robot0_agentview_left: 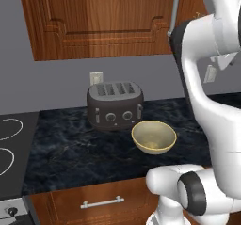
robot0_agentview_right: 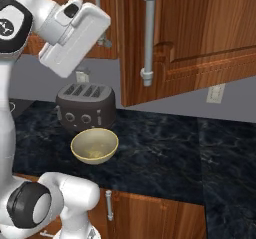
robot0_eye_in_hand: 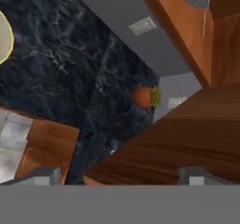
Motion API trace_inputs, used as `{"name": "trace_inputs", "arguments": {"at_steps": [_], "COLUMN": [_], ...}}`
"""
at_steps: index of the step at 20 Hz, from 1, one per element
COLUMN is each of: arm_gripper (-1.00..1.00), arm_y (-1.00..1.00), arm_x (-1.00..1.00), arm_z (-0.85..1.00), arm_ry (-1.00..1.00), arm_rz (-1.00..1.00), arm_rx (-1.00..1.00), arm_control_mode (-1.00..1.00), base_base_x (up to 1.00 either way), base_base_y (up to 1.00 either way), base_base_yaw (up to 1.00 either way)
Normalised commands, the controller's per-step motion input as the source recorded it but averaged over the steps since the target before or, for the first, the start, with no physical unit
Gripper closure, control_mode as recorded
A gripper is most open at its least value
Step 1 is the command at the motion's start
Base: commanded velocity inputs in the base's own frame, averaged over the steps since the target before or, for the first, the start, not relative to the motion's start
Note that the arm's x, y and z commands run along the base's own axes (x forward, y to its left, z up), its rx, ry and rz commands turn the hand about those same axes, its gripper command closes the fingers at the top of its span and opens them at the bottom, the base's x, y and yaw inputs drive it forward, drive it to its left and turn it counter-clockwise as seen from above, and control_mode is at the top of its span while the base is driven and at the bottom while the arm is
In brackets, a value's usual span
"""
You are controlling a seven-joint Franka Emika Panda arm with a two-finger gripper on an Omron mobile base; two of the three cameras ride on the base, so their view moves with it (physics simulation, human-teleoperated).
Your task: Open the cabinet and setup a tea strainer by placing it in the bowl upright.
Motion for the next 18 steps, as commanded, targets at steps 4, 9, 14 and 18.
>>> {"name": "trace_inputs", "arguments": {"at_steps": [4,9,14,18], "arm_gripper": [-1.0,-1.0,-1.0,-1.0], "arm_y": [-0.26,-0.61,-0.86,-0.86], "arm_x": [0.71,0.63,0.35,-0.11], "arm_z": [-0.07,0.0,0.0,0.0], "arm_ry": [0.22,0.26,0.21,-0.03], "arm_rz": [-0.12,-0.19,-0.24,-0.27], "arm_rx": [-0.24,-0.21,-0.14,-0.14], "arm_control_mode": [-1.0,-1.0,-1.0,-1.0], "base_base_x": [0.0,0.0,0.0,0.0], "base_base_y": [0.0,0.0,0.0,0.0], "base_base_yaw": [0.0,0.0,0.0,0.0]}}
